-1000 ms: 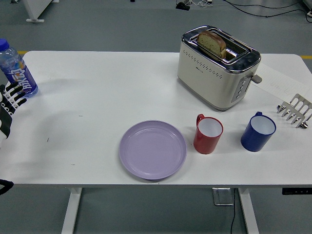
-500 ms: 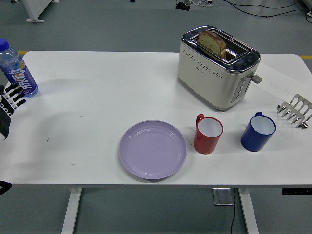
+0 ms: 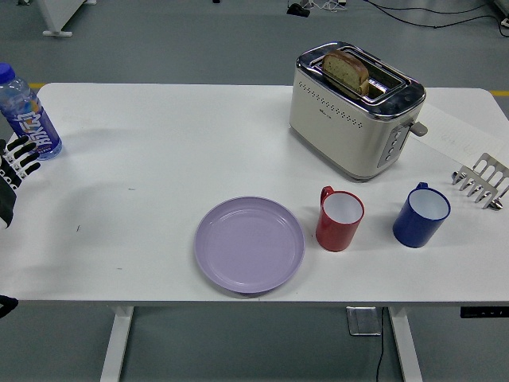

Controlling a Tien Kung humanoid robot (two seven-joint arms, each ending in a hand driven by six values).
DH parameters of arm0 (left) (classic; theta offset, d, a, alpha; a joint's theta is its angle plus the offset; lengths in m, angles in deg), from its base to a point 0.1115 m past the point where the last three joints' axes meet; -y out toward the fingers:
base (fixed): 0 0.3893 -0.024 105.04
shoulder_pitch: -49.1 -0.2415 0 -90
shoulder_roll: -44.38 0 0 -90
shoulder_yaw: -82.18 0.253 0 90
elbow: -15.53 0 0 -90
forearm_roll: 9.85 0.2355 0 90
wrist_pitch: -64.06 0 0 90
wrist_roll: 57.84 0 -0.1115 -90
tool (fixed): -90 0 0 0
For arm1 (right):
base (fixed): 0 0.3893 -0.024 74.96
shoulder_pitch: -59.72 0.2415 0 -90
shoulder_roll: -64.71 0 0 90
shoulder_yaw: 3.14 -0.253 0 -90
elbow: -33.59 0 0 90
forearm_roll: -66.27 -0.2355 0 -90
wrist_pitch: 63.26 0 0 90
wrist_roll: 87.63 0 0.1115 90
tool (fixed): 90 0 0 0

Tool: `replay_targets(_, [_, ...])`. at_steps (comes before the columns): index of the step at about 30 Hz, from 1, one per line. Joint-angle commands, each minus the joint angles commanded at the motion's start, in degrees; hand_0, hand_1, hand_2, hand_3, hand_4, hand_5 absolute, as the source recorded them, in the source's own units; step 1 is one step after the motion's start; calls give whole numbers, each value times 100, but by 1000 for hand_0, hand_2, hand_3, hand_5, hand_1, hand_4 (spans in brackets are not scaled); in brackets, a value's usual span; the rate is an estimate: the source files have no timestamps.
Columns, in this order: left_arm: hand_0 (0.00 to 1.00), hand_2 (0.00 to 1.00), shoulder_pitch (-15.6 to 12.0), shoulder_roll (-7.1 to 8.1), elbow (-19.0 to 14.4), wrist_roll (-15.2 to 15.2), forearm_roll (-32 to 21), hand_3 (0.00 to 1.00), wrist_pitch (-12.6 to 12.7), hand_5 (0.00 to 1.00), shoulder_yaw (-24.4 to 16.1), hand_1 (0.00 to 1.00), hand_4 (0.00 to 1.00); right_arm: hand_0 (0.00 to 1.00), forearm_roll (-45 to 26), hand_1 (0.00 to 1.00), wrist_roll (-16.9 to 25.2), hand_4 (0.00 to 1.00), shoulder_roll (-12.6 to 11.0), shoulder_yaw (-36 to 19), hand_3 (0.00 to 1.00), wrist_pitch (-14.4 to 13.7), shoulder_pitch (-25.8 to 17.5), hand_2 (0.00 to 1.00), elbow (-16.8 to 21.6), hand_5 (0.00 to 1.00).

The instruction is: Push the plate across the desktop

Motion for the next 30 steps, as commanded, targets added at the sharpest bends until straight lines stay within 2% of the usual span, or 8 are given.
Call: replay_targets(30, [788, 769, 22, 6, 7, -25, -36, 750, 72, 998, -9, 791, 551, 652, 4, 638, -2, 239, 8, 14, 660, -22, 20, 711, 0, 290])
